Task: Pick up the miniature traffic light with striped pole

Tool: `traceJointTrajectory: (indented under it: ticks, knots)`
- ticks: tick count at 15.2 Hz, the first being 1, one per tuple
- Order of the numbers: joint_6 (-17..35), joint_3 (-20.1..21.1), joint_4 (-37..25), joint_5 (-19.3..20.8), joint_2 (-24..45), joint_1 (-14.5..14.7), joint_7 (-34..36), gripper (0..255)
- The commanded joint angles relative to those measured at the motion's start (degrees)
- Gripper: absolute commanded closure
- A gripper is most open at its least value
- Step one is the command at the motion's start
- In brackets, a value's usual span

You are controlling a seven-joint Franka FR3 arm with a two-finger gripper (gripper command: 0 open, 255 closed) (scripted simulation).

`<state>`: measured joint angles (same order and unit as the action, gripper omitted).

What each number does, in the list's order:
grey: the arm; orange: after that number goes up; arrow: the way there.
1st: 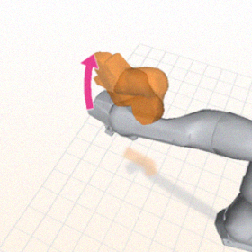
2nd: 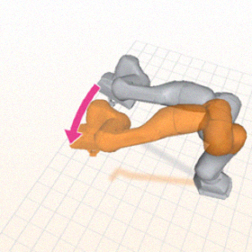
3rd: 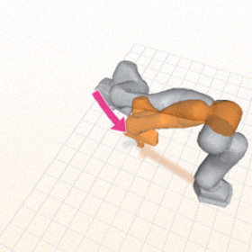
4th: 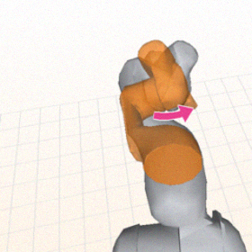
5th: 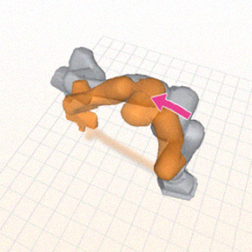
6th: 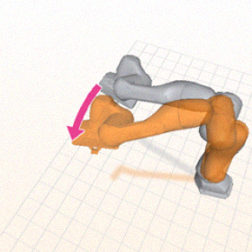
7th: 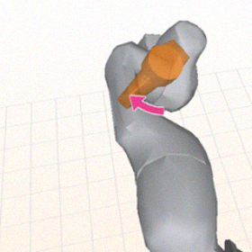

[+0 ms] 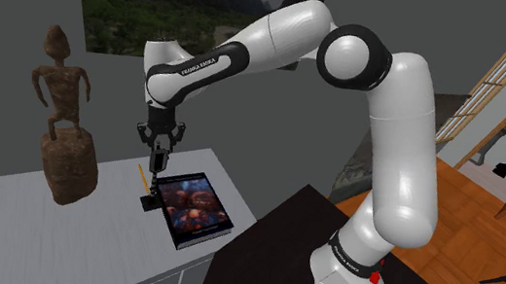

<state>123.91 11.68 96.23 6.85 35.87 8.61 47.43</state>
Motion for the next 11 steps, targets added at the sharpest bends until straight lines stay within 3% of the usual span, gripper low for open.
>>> traceJointTrajectory:
  ticks: [1, 11]
  knots:
    - [-1.04, 0.15, -0.3, -0.18, -0.91, -0.01, 0.0, 255]
    - [-6.65, 0.76, -1.68, -1.12, -5.2, -0.4, -0.45, 255]
